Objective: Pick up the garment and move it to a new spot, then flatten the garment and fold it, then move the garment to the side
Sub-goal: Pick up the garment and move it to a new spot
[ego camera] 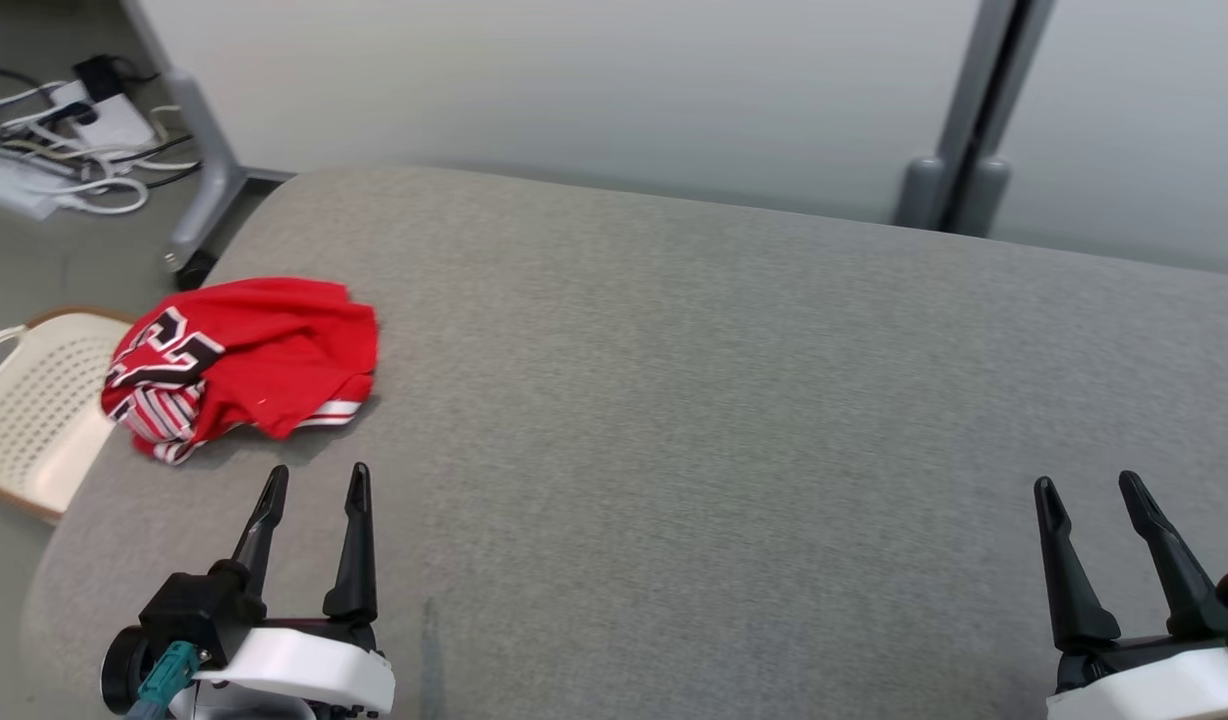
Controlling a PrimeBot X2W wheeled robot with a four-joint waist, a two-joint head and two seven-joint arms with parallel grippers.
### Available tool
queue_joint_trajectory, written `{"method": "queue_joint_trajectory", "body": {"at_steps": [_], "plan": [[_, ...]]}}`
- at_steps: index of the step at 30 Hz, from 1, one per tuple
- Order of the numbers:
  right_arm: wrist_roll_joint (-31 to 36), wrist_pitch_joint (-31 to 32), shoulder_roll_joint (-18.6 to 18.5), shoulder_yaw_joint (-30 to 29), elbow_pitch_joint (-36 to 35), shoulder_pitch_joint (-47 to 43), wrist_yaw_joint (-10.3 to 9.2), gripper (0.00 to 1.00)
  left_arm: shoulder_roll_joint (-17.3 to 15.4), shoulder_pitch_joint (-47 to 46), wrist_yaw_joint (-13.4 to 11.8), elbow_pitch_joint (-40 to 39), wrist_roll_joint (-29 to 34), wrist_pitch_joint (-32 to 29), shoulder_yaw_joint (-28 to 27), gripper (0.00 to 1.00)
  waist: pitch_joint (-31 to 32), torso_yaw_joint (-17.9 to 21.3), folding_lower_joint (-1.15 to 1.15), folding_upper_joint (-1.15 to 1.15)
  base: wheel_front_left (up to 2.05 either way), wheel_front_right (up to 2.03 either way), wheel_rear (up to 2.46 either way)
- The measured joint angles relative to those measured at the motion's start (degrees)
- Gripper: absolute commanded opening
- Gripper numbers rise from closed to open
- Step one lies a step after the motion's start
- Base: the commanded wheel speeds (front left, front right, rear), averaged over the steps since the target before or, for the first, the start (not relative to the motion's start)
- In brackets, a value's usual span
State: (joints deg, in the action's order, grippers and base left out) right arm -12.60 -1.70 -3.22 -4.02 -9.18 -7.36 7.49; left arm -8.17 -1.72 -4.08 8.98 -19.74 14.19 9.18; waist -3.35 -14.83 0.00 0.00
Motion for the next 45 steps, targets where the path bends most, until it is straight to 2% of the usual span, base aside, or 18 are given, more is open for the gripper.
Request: {"method": "queue_joint_trajectory", "body": {"at_steps": [7,13,27,34,40,45], "plan": [[0.74,1.20,0.07,0.60,-1.13,0.01,0.00,1.00,0.45,-0.51,0.55,1.07,0.02,0.55,-0.57,1.00,-0.09,-5.78,0.00,0.00,0.00,0.00,0.00],[1.15,1.75,0.14,0.77,-1.65,0.02,0.00,1.00,0.57,-0.65,0.75,1.23,0.48,0.71,-1.15,1.00,-0.13,-7.68,0.00,0.00,0.00,0.00,0.00],[2.40,3.30,-0.32,0.64,-3.58,0.07,0.00,1.00,1.93,-1.43,1.15,0.44,2.12,0.75,-3.16,1.00,-1.50,-7.80,0.00,0.00,0.00,0.00,0.00],[3.00,5.50,-1.66,0.47,-6.90,1.87,0.00,1.00,2.64,-7.93,1.30,0.70,3.34,0.81,-5.64,1.00,-5.55,-7.25,0.00,0.00,0.00,0.00,0.00],[3.59,7.34,-3.24,0.35,-9.35,4.52,0.00,1.00,2.96,-14.88,3.11,5.11,2.44,0.82,-7.31,1.00,-10.24,-6.08,0.00,0.00,0.00,0.00,0.00],[4.12,8.36,-4.41,-0.08,-11.47,6.81,0.00,1.00,2.14,-23.08,5.77,14.73,1.20,0.90,-8.97,1.00,-15.58,-4.54,0.00,0.00,0.00,0.00,0.00]]}}
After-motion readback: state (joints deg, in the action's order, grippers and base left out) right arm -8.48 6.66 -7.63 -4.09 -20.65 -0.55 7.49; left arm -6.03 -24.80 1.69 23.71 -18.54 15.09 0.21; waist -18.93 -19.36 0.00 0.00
